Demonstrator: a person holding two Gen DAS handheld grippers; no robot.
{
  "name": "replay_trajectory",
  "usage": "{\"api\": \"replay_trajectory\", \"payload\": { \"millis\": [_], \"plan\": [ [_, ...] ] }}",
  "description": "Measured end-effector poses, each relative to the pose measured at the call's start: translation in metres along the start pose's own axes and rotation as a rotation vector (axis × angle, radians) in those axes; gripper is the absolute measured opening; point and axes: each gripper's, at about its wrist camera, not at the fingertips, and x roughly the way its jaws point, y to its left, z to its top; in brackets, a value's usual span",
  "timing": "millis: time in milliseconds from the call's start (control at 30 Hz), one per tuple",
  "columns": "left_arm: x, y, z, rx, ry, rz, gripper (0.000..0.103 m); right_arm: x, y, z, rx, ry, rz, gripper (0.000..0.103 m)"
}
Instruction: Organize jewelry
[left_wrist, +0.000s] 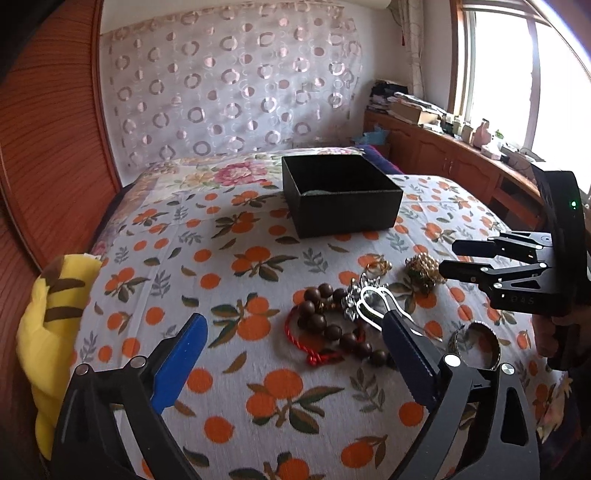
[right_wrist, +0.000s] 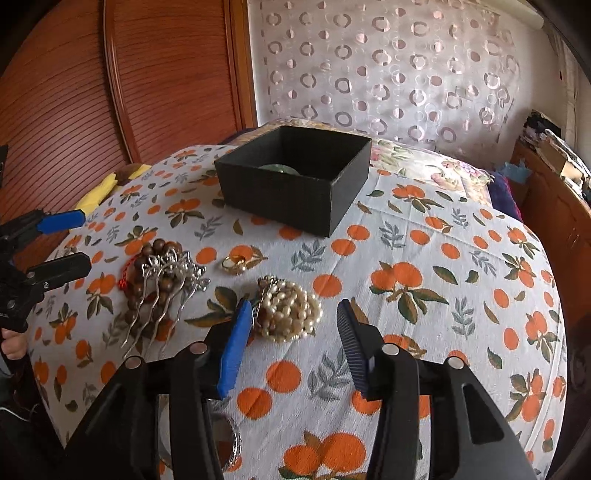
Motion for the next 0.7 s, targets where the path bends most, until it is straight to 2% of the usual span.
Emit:
{"api": "replay_trajectory", "payload": {
  "millis": [633, 667, 700],
  "plan": [
    [0.007, -0.007, -0.013, -0.020, 0.032, -0.034, 0.092, 0.026, -0.002, 0.009, 0.012, 0.080, 0.033, 0.050],
    [0.007, -0.007, -0.013, -0.017, 0.032, -0.033, 0.092, 0.026, -0.004, 0.009, 0.015, 0.078, 0.034, 0.049],
    [0.007, -0.007, -0.013, -0.018, 0.033, -0.033, 0.092, 0.024, -0.006, 0.007, 0.025, 0.077, 0.049, 0.044]
  ]
}}
